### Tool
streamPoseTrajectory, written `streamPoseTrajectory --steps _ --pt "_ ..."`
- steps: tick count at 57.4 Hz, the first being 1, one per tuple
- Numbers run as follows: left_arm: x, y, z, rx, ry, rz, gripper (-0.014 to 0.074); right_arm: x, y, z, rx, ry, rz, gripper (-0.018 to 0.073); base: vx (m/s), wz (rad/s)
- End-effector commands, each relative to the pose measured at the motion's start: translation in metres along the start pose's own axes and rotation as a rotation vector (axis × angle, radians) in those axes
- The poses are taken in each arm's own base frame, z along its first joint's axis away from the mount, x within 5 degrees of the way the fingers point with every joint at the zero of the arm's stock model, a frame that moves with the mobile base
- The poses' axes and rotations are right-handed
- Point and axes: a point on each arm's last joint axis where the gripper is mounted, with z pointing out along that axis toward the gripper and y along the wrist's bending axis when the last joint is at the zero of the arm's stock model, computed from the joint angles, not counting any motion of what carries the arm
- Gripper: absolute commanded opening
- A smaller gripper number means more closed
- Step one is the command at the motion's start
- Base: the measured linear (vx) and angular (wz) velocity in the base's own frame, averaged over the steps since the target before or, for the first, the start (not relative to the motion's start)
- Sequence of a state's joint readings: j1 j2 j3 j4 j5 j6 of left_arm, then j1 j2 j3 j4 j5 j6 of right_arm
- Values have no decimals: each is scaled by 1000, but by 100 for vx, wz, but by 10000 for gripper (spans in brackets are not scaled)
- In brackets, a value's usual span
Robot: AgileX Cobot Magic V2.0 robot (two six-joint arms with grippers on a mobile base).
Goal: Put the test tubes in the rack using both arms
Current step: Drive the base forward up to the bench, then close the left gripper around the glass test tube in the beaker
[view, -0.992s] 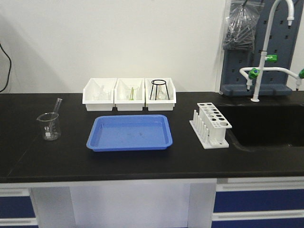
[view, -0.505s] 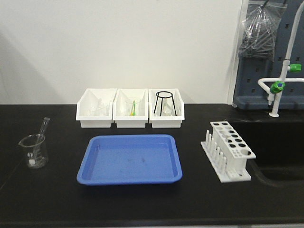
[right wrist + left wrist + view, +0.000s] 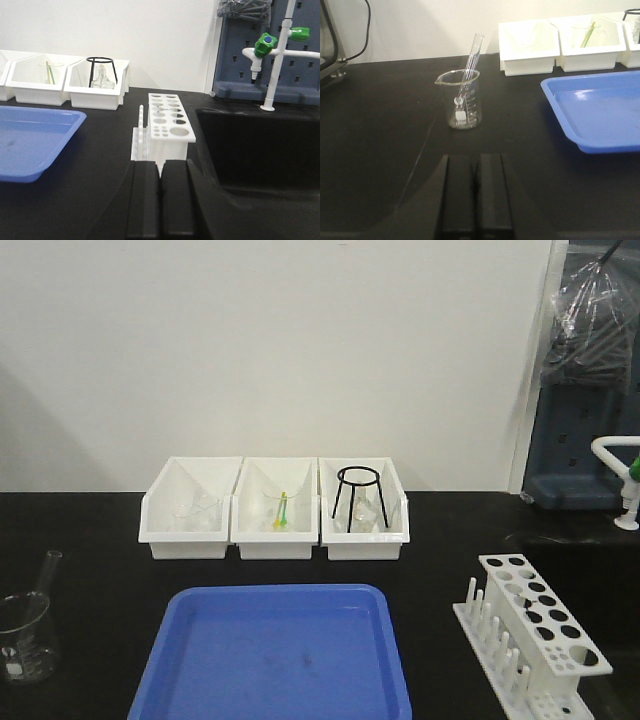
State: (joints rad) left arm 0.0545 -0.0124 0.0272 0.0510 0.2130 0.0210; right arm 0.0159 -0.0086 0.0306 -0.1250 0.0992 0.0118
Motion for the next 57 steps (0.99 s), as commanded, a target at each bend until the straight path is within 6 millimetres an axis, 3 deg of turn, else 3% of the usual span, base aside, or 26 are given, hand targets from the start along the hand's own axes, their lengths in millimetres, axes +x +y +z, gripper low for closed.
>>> streamPoseTrajectory --steps 1,57 --pt "-16 1 -4 0 -117 -3 -4 -3 0 -1 6 -80 -2 -9 31 2" --pt "-16 1 -4 0 -117 -3 -4 -3 0 -1 6 -80 -2 -9 16 0"
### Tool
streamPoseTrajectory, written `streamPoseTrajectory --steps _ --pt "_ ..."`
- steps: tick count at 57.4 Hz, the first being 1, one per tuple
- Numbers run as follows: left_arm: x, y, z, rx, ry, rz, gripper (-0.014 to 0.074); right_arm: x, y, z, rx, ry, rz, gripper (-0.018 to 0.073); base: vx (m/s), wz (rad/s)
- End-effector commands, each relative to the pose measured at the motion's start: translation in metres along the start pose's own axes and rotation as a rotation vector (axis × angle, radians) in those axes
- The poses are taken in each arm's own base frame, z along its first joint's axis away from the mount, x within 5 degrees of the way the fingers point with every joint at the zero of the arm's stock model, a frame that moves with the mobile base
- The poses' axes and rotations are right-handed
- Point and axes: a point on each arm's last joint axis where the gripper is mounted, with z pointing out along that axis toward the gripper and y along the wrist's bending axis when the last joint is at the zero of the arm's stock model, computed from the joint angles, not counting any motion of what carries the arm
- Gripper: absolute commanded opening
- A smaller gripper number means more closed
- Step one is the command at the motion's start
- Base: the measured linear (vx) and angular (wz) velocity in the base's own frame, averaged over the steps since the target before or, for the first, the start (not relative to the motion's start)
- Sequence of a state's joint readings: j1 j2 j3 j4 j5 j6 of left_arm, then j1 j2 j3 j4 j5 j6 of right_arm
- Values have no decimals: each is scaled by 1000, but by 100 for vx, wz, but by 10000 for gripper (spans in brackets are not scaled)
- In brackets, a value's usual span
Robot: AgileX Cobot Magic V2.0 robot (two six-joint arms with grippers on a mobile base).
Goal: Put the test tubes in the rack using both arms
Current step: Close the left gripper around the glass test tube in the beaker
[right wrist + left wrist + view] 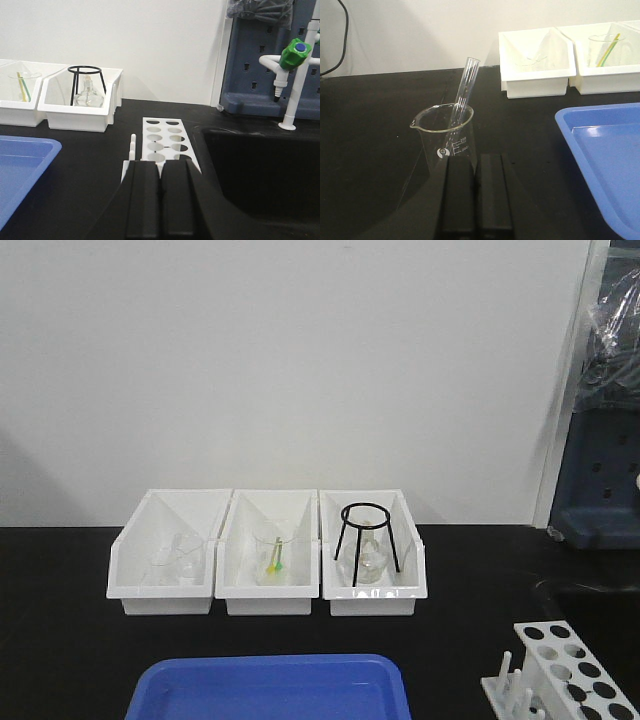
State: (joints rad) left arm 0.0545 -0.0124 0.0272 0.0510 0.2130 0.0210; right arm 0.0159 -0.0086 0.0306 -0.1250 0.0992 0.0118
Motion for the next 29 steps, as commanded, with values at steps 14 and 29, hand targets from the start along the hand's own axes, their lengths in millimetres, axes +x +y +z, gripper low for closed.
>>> streamPoseTrajectory --steps 14,29 --pt "-16 1 -4 0 -117 -3 -4 -3 0 -1 6 -80 -2 -9 1 2" --pt "-16 1 -4 0 -117 -3 -4 -3 0 -1 6 -80 -2 -9 0 1"
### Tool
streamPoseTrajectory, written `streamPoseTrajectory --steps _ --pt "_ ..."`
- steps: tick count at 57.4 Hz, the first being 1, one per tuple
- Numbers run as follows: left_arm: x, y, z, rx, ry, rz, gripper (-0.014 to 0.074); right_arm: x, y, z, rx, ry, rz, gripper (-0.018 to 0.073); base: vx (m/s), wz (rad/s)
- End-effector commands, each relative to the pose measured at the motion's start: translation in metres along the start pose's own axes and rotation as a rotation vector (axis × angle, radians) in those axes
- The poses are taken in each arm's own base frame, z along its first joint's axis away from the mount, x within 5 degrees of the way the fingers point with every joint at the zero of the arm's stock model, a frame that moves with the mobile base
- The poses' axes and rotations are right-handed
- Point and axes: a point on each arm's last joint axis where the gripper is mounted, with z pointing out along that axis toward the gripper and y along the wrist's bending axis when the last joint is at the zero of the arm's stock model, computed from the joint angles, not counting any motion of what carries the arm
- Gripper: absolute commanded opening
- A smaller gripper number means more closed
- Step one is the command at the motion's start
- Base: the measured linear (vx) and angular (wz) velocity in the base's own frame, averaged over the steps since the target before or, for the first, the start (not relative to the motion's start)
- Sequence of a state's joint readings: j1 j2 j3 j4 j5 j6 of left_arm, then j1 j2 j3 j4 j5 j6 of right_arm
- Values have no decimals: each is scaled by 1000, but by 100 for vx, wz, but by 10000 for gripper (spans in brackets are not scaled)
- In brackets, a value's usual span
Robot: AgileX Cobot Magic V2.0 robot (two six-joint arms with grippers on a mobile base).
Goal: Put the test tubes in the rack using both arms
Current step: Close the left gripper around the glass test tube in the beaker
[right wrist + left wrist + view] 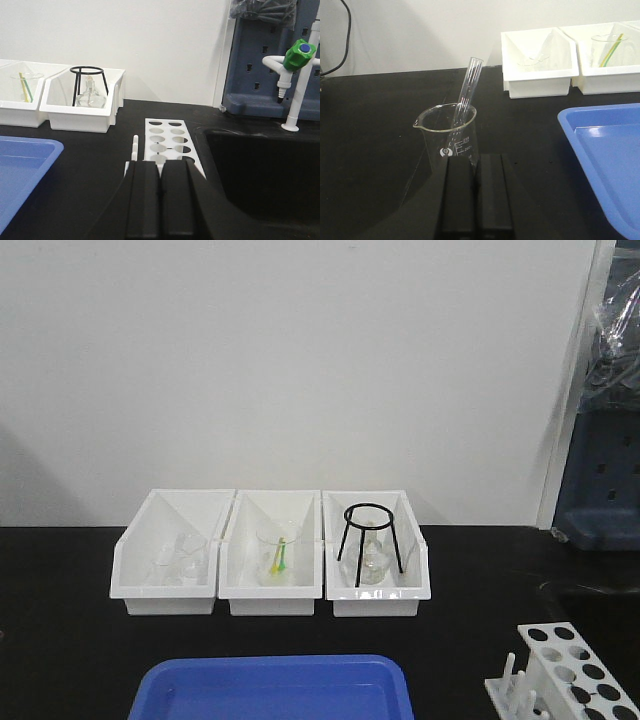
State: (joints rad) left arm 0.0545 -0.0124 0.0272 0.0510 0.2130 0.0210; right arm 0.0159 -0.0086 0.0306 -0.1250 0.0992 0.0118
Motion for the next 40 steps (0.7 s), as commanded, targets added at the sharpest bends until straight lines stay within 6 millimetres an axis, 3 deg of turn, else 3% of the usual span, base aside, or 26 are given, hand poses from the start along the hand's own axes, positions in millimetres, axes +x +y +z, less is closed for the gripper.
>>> streamPoseTrajectory --steps 1,27,40 --pt "-16 1 -4 0 -117 -3 -4 -3 0 -1 6 -80 -2 -9 0 0" --pt "-16 1 -4 -1 -120 2 -4 -5 0 -1 6 -92 -4 -9 0 0" --pt "-31 1 -7 -5 -287 1 -4 -14 0 -2 4 -202 -5 -9 0 0"
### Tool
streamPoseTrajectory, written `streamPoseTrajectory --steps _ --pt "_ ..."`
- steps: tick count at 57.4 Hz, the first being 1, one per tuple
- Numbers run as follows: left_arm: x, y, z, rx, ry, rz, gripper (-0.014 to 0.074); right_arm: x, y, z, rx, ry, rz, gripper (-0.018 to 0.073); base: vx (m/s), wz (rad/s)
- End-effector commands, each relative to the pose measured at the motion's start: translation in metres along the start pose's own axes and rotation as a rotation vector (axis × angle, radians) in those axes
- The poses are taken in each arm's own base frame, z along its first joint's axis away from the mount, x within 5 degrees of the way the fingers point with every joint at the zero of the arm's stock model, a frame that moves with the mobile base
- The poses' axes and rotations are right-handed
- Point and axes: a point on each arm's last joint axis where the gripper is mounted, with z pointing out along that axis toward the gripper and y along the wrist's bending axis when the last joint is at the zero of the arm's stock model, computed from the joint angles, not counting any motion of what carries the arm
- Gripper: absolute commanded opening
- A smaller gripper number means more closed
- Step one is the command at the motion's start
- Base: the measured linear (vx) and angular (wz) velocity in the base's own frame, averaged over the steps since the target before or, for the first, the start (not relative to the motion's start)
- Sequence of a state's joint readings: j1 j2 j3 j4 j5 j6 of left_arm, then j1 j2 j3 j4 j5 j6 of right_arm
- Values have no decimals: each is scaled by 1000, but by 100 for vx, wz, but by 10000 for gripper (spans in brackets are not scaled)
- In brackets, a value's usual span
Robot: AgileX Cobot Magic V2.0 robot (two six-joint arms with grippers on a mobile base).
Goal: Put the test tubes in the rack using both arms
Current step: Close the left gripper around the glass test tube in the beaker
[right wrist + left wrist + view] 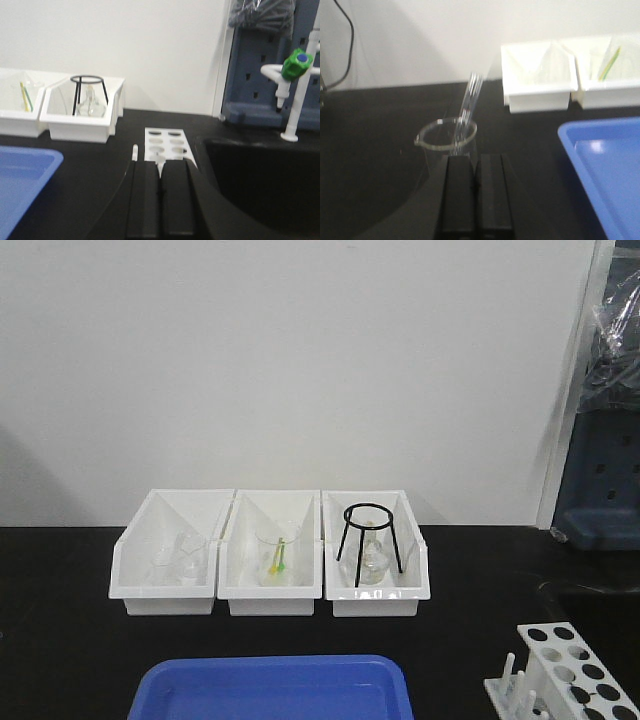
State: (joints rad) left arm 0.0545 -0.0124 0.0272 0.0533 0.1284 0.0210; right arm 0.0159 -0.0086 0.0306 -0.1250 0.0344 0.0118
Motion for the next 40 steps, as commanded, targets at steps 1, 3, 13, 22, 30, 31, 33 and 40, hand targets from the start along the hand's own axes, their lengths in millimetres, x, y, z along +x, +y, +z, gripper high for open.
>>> streamPoseTrajectory --steps 1,3,13,22,30,31,33,40 --pt "-26 1 -5 -3 -218 -4 -4 -10 0 -2 5 -147 -5 -9 0 0" --pt "-29 1 -6 -4 -261 -5 -4 -12 0 -2 5 -173 -5 -9 0 0" --pt "-47 2 -12 -8 -457 -9 -4 -27 0 -5 4 -301 -4 -9 0 0" --pt "-68 4 -20 12 -548 -145 -3 -55 -4 -10 15 -350 -6 -9 0 0" --pt "-98 7 -31 20 -559 -182 -2 -86 -9 -11 26 -304 -7 -9 0 -1" --pt "-101 7 -32 20 -552 -180 -2 -89 -9 -10 27 -294 -7 -9 0 0" --pt "-108 7 -34 17 -533 -170 -1 -94 -10 -8 27 -266 -7 -8 0 -1" --pt "-127 9 -31 6 -455 -117 10 -99 -11 5 21 -177 -6 -5 0 0"
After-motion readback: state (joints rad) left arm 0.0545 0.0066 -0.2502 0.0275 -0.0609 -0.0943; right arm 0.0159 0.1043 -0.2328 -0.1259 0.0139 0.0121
